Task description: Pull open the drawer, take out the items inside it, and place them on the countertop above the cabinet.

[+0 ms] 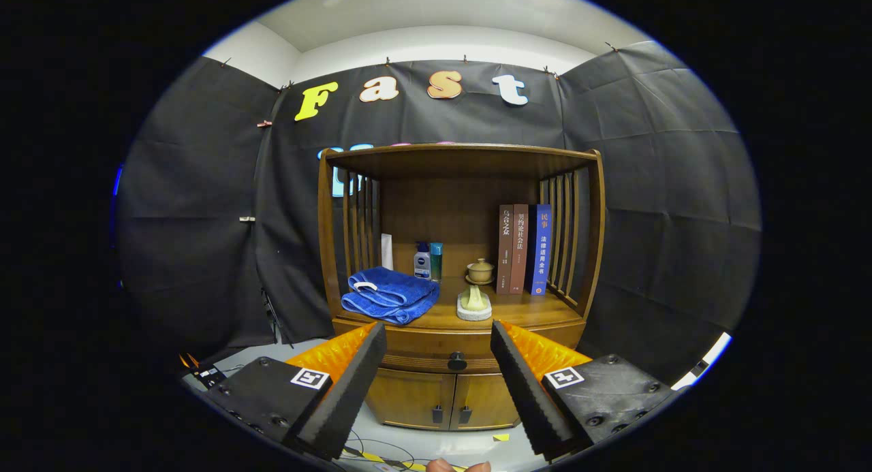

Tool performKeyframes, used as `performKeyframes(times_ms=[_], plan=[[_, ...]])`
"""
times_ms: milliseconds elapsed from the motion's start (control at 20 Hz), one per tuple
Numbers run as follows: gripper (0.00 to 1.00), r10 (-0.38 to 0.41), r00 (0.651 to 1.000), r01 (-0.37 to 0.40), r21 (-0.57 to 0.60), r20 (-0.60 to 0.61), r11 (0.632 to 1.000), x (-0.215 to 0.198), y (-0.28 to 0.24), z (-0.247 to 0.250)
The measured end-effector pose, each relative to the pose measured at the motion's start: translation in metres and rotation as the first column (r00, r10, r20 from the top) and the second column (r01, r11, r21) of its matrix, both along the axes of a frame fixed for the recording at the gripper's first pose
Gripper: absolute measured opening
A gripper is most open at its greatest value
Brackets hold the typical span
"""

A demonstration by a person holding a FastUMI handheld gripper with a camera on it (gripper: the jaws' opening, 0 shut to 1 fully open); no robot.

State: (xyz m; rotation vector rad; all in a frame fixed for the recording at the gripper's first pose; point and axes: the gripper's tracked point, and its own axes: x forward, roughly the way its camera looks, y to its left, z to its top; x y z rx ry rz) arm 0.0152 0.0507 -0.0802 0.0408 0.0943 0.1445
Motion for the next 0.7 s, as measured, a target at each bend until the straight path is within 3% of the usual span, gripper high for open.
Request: performKeyframes(times_ms=[700], plan=[[0.99,-0.005,1.000,0.005,-0.001,0.007,1.000,-0.0005,-0.0007,0.0011]])
